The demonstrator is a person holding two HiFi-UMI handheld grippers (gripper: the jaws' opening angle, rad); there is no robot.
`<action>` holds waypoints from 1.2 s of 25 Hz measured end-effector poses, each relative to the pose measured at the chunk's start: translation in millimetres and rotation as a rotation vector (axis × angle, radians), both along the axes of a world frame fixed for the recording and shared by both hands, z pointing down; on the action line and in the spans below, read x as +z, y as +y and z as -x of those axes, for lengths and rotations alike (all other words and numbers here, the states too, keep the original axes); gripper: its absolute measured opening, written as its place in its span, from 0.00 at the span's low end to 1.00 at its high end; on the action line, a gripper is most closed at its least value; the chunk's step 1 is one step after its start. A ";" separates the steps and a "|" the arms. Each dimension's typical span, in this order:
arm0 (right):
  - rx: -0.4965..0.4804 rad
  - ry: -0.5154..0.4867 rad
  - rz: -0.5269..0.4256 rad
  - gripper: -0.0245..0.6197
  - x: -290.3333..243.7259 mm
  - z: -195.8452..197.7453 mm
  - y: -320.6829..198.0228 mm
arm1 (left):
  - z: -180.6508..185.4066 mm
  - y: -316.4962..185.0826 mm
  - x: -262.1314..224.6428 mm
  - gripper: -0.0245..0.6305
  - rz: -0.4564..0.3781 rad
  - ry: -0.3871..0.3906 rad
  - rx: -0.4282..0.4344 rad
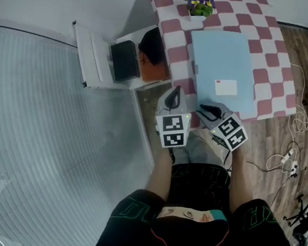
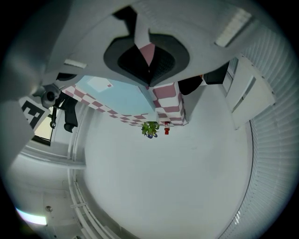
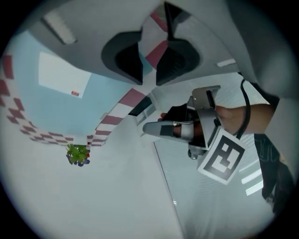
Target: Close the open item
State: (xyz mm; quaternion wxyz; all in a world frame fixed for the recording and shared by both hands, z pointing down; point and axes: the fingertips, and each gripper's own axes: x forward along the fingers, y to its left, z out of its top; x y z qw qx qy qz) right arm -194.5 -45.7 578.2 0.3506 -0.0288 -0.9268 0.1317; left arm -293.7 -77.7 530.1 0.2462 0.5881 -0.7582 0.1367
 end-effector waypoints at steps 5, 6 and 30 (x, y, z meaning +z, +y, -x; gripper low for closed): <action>0.215 -0.128 0.055 0.10 -16.9 3.5 -30.9 | -6.6 -24.6 -15.1 0.05 -0.020 -0.043 0.075; 0.259 -0.159 0.048 0.05 -24.6 3.1 -41.5 | -6.9 -29.8 -19.0 0.05 -0.033 -0.048 0.079; 0.936 -0.358 -0.425 0.04 -206.1 -104.2 -231.1 | -50.8 -167.7 -178.7 0.05 -0.410 -0.164 0.397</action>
